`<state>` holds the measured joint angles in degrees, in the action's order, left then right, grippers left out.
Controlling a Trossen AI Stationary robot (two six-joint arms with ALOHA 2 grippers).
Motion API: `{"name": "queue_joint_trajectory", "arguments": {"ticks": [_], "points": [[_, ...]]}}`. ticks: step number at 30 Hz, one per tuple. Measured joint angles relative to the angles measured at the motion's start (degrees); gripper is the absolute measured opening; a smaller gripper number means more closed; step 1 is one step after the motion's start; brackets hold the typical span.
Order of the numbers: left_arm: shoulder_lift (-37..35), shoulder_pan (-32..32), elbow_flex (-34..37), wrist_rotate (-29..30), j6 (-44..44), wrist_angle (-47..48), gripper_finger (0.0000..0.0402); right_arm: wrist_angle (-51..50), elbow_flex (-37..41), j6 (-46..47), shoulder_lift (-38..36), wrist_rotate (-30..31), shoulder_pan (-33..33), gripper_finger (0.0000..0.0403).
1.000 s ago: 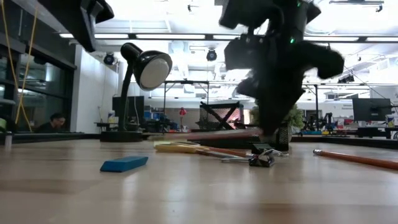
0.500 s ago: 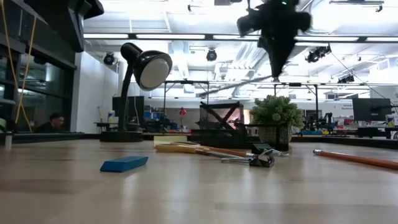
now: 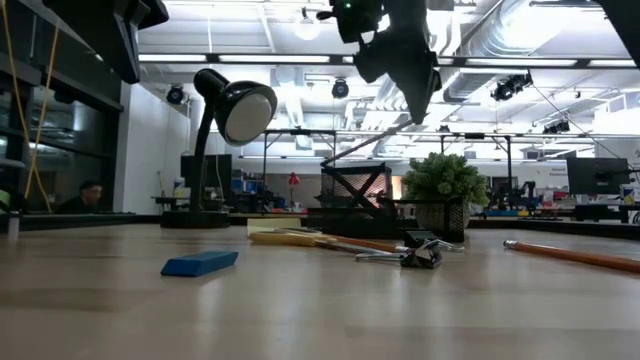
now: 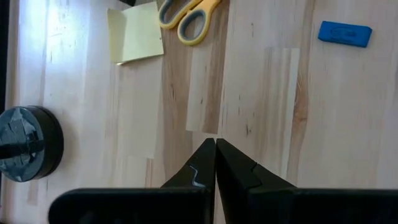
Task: Pick and place office supplies into organizer
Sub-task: Put the pink pencil into the desk organizer
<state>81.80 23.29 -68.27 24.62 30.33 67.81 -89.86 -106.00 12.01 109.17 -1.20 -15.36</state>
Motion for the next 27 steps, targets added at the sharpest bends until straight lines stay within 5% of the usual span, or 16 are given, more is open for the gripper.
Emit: {"name": "queue_joint_trajectory", "arguments": {"ticks": [17,27], "points": [[0.0,-0.02,0.0,1.98,0.11,-0.24,0.0002,-0.13,-0.05,5.95,-3.5,-6.35,-0.39,0.0013],[0.02,-0.02,0.0,3.13,-1.8,-0.31,0.0003,-0.18,-0.02,14.59,-5.36,-28.8,-4.86,0.0013]]}}
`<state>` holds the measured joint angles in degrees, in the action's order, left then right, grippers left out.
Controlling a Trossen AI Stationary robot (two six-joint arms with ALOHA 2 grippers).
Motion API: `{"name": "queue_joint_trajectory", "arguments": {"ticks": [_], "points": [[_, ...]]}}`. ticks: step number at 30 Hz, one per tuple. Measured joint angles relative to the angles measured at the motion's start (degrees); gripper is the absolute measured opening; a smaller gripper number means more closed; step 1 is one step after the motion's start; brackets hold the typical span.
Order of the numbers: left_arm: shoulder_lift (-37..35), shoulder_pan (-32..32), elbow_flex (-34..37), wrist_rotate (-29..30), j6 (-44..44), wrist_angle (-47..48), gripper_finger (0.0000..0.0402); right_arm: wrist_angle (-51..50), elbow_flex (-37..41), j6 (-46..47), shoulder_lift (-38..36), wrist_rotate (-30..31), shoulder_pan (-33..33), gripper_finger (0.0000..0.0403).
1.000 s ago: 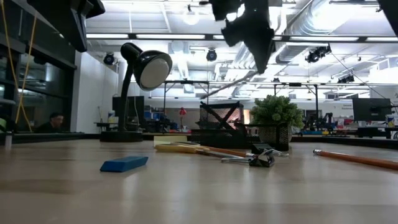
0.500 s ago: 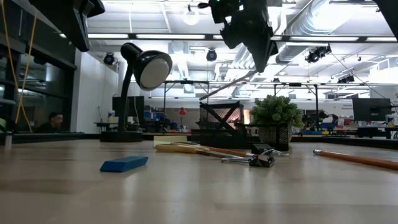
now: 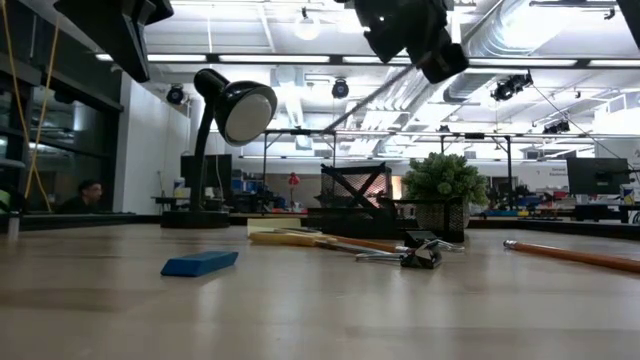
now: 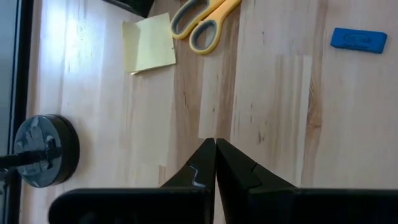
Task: Pick and place office supplies into organizer
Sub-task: Put the pink pencil into the desk organizer
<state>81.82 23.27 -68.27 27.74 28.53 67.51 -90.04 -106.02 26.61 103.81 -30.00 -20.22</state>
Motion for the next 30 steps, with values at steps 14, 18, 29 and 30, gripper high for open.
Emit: {"name": "queue_joint_trajectory", "arguments": {"ticks": [14,18,29,30], "points": [[0.0,0.0,0.0,1.45,-1.16,-0.13,0.0001,0.03,0.02,12.97,0.87,-16.37,-10.85,0.0013],[0.02,0.0,0.0,1.47,-1.16,-0.22,0.0003,0.0,0.02,15.17,2.52,-19.68,-12.92,0.0013],[0.02,0.0,0.0,2.65,-1.25,-0.31,0.0001,-0.11,0.02,14.42,8.9,-25.4,-13.12,0.0018],[0.02,0.0,0.0,2.88,-1.27,-0.31,0.0001,-0.15,0.02,13.8,9.39,-25.57,-13.12,0.0017]]}}
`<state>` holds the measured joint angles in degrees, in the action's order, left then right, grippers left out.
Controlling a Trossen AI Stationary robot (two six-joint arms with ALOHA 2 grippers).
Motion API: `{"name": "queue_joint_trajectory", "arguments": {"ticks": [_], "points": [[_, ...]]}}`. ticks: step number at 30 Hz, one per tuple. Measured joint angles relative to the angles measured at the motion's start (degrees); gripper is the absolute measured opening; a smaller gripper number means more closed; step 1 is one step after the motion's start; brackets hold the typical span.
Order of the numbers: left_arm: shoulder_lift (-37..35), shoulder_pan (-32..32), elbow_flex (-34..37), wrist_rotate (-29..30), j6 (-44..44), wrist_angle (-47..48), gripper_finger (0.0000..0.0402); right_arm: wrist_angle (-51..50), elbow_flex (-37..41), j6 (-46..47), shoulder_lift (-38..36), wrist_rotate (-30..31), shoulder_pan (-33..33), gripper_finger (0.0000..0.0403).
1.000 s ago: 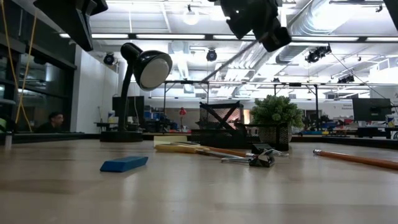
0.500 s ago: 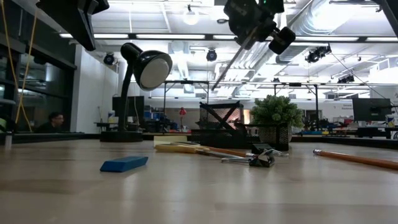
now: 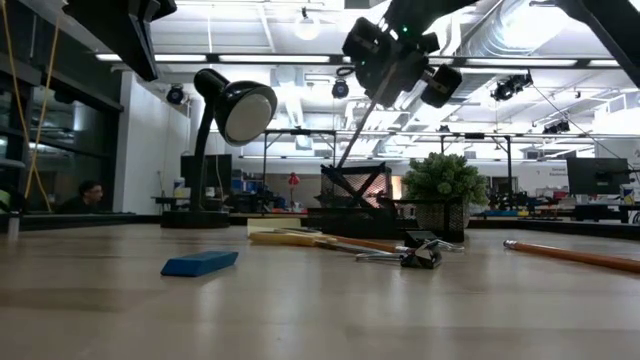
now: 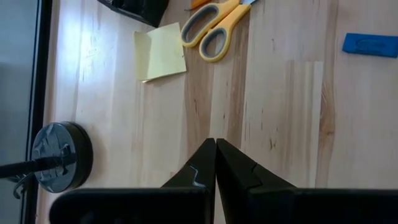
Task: Pick and place office supplies into organizer
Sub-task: Put the pink pencil into the desk organizer
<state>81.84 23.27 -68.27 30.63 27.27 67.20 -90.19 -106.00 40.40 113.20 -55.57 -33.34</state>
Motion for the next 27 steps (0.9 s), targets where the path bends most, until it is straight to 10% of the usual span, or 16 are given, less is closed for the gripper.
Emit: {"name": "queue_joint_trajectory", "arguments": {"ticks": [27], "points": [[0.0,0.0,0.0,0.53,0.02,-1.03,0.0001,0.2,0.02,-9.67,8.03,1.89,-2.64,0.0059]]}}
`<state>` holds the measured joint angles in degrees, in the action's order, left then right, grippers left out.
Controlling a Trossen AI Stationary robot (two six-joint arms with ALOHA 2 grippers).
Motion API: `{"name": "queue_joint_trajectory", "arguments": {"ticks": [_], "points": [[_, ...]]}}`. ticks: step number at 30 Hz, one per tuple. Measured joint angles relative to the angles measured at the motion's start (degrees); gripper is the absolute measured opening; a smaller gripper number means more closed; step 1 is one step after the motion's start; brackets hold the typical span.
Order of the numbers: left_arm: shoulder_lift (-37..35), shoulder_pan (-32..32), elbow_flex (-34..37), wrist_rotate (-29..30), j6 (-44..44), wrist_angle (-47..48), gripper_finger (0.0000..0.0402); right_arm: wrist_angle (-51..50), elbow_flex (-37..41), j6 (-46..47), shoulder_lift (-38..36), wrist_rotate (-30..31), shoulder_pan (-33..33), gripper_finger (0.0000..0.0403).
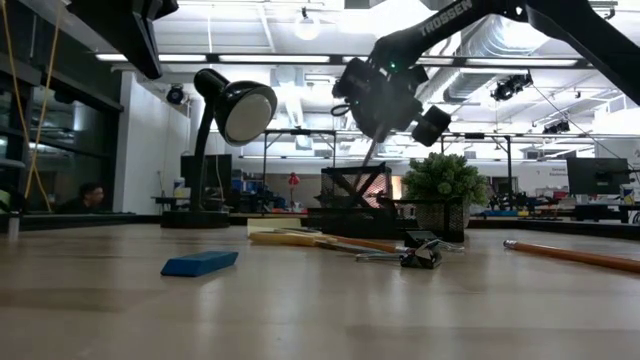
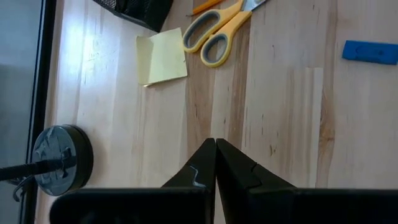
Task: Pick and place office supplies into organizer
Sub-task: Put the pink pencil into the desk organizer, then put the right yellow pencil into the desk organizer
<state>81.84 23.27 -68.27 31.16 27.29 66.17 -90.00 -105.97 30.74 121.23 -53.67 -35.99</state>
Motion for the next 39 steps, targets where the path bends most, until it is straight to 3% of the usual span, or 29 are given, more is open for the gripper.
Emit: {"name": "queue_joint_trajectory", "arguments": {"ticks": [12,17,21,29,39], "points": [[0.0,0.0,0.0,-0.11,0.02,-2.06,0.0003,0.0,0.0,-8.23,-0.49,4.64,-0.77,0.0075],[0.0,0.0,0.0,-0.15,0.02,-2.07,0.0001,-0.04,-0.04,-8.3,-6.23,3.96,-2.21,0.0069],[0.0,0.0,0.0,0.84,0.0,-2.06,0.0003,0.03,-0.04,-8.33,-12.94,10.03,-1.66,0.0058],[0.0,0.0,0.0,2.39,-1.59,-2.17,0.0002,-0.01,-0.11,-4.79,-23.44,23.68,11.15,0.0046],[0.0,-0.04,0.0,3.02,-3.5,-2.2,0.0002,0.27,1.31,11.12,-23.78,40.07,31.74,0.004]]}}
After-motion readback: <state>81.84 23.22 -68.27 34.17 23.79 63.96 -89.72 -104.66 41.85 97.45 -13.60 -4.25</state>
